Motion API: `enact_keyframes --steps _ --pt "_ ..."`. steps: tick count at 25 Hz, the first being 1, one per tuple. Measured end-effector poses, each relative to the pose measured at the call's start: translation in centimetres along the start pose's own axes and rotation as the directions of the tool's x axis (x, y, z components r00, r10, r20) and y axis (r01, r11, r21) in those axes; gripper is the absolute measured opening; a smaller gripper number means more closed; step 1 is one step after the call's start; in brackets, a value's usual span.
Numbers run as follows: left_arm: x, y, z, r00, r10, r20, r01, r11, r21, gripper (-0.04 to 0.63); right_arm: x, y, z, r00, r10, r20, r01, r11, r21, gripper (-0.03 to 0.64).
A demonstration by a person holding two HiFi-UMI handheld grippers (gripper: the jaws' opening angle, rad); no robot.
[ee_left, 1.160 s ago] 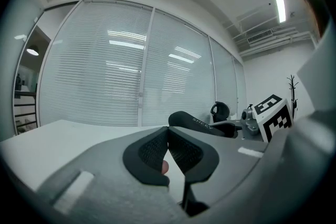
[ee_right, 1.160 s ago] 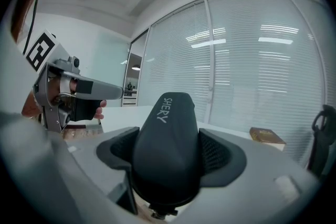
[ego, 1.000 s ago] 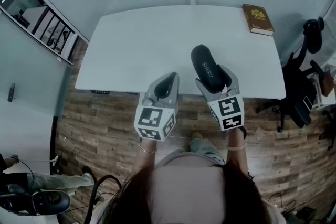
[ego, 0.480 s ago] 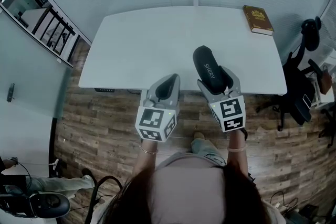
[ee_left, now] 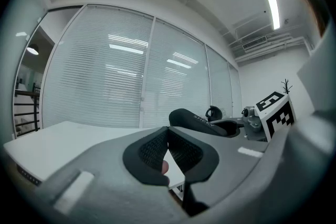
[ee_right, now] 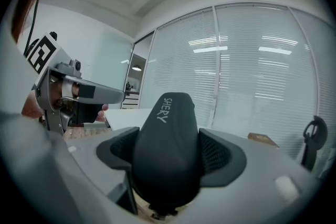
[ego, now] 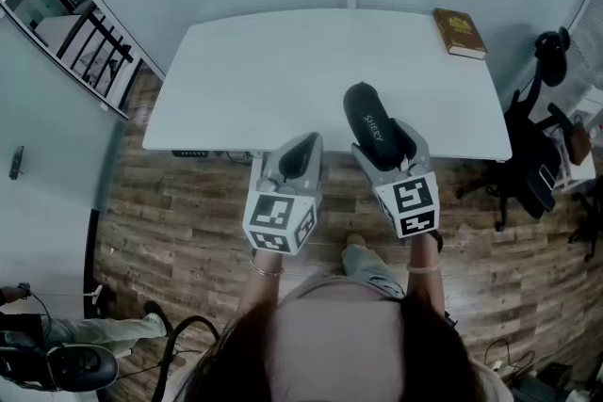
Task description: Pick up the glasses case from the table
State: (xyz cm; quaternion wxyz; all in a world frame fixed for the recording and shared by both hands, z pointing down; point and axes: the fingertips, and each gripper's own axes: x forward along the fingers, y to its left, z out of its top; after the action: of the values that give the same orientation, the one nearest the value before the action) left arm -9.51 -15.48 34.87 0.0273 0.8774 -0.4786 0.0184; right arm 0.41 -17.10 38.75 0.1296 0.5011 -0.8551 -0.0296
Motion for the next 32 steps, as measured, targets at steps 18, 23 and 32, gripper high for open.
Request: enact_keyframes --steps 18,23,32 --pt "-5.2 -0.6 0.3 1.0 0.019 0.021 -0.019 1.0 0.015 0.005 -3.1 3.5 1.2 1.0 0.008 0.029 -0.008 1.0 -0.027 0.353" --pt "-6.4 -0.7 0.4 0.999 0.03 0.032 -0.03 0.999 0.018 0.004 -4.1 3.8 1.4 0.999 -0.003 0.039 0.004 1.0 -0.028 0.353" --pt "-8.6 -1.3 0.2 0.999 0.024 0.034 -0.025 0.999 0.024 0.005 -5.5 5.0 2.0 0.998 -0.023 0.052 0.025 0.999 -0.033 0.353"
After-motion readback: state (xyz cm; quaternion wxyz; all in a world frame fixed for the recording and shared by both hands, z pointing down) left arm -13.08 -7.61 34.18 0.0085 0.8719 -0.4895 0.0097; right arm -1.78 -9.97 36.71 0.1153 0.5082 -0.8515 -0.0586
